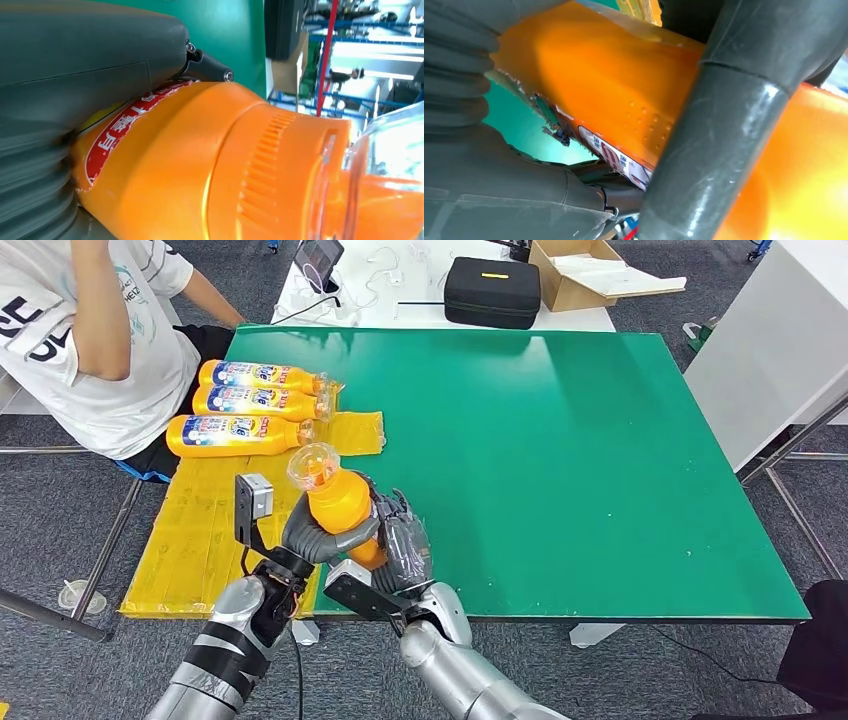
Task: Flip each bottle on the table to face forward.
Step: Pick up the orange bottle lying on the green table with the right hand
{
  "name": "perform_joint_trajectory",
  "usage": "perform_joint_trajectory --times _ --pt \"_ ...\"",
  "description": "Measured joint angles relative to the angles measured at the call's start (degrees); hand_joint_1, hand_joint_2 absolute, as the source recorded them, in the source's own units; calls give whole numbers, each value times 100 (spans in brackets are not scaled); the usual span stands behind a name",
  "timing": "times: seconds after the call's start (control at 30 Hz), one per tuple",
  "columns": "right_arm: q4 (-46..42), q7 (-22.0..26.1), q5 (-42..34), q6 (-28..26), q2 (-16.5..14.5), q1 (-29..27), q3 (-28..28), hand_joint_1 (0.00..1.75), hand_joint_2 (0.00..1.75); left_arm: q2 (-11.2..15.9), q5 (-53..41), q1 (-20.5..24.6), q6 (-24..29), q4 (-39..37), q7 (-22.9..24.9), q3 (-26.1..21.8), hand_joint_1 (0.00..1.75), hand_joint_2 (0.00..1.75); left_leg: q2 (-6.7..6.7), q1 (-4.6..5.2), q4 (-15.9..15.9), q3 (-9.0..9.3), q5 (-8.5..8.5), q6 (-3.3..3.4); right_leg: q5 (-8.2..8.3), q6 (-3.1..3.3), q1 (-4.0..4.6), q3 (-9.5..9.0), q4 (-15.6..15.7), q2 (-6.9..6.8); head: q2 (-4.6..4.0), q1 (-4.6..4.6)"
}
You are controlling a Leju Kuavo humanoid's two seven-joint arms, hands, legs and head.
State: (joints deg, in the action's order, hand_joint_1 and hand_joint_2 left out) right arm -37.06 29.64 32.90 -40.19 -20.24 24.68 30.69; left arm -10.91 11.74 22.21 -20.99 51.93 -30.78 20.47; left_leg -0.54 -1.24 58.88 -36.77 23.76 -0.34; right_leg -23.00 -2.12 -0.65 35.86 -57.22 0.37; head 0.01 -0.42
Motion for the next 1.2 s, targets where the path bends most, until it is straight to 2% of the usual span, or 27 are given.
perform_joint_trajectory --times 0.2,0.37,0.63,0.83,0.93,1.0,1.07,1.13,1.2 --pt "-562 18 482 1 0 -196 -455 0 0 -100 -436 -20 855 193 -37 -161 175 175 -5 0 0 -5 0 0 0 0 0 -1 0 -1 0 0" --pt "-1311 136 484 0 17 -441 -789 0 0 -134 -921 39 2017 312 -180 -625 175 175 13 0 0 -3 0 0 6 -1 0 10 0 18 0 -2" --pt "-1904 243 431 0 49 -558 -981 0 0 -145 -996 86 2294 393 -186 -988 175 175 3 -1 0 -7 -4 -2 5 -3 0 9 -1 10 0 3" --pt "-2355 391 354 0 66 -678 -1073 0 0 -151 -1242 136 2900 387 -238 -1247 175 175 2 -1 0 -8 -4 -2 5 -3 0 9 -1 9 1 2" --pt "-2530 476 228 1 74 -722 -1072 0 0 -131 -2060 206 3546 343 -400 -1282 175 175 2 -1 0 -8 -4 -2 6 -3 1 10 -1 9 1 3" --pt "-2602 600 4 1 74 -728 -1069 0 0 -59 -3205 336 4120 244 -319 -1195 175 175 -1 -2 0 -8 -5 -2 6 -3 1 10 -1 8 0 3" --pt "-2697 744 -214 2 77 -734 -1063 0 0 83 -4630 574 4624 -29 5 -974 175 175 -4 -2 0 -8 -8 -3 6 -3 1 9 -1 6 -1 3" --pt "-2813 826 -323 2 85 -743 -1050 0 0 216 -5599 798 4880 -358 286 -741 175 175 -4 -2 0 -8 -10 -3 6 -3 1 7 -2 6 -1 3" --pt "-2866 837 -350 2 90 -747 -1041 0 0 263 -5863 873 4942 -492 359 -651 175 175 -3 -2 0 -8 -11 -3 6 -3 1 6 -2 7 -1 3"
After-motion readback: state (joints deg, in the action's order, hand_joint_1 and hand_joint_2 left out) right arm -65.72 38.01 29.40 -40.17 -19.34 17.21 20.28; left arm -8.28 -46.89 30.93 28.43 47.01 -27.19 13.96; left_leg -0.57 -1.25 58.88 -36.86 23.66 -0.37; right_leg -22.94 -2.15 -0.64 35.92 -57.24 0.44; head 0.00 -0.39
